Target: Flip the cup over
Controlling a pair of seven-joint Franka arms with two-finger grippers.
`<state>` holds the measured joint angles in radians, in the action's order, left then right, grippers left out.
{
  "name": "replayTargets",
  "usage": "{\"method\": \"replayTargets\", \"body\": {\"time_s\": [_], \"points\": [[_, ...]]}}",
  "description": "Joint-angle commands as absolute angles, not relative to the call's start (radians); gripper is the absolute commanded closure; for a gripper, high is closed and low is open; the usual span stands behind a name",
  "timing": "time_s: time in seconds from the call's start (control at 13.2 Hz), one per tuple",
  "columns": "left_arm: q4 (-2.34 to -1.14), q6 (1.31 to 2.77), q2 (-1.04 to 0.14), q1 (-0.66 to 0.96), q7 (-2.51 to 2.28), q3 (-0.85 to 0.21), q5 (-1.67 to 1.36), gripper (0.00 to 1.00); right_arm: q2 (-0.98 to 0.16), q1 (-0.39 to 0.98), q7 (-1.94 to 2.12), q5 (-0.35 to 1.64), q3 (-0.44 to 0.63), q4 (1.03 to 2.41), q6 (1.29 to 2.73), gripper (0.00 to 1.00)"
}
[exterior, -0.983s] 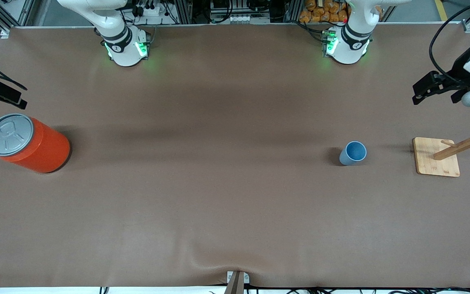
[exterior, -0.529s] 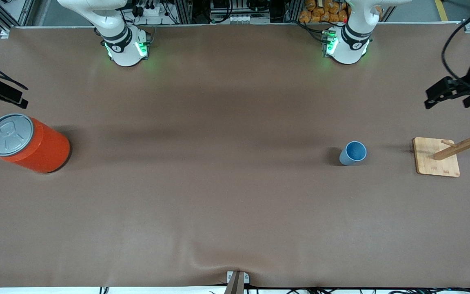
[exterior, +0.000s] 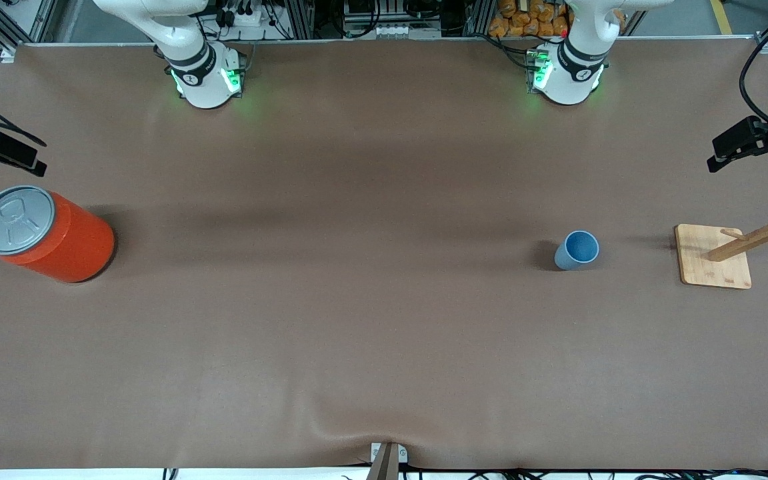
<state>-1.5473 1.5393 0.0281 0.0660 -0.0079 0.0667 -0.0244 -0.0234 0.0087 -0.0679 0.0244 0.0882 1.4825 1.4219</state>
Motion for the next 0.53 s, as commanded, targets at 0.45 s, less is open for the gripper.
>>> {"method": "replayTargets", "body": {"time_s": [0.45], "points": [[-1.529,1.514,0.014,0.072,-0.052,0.067,-0.023,0.00,-0.034,0.009,-0.075,0.037,0.075,1.457,1.391,0.00]]}}
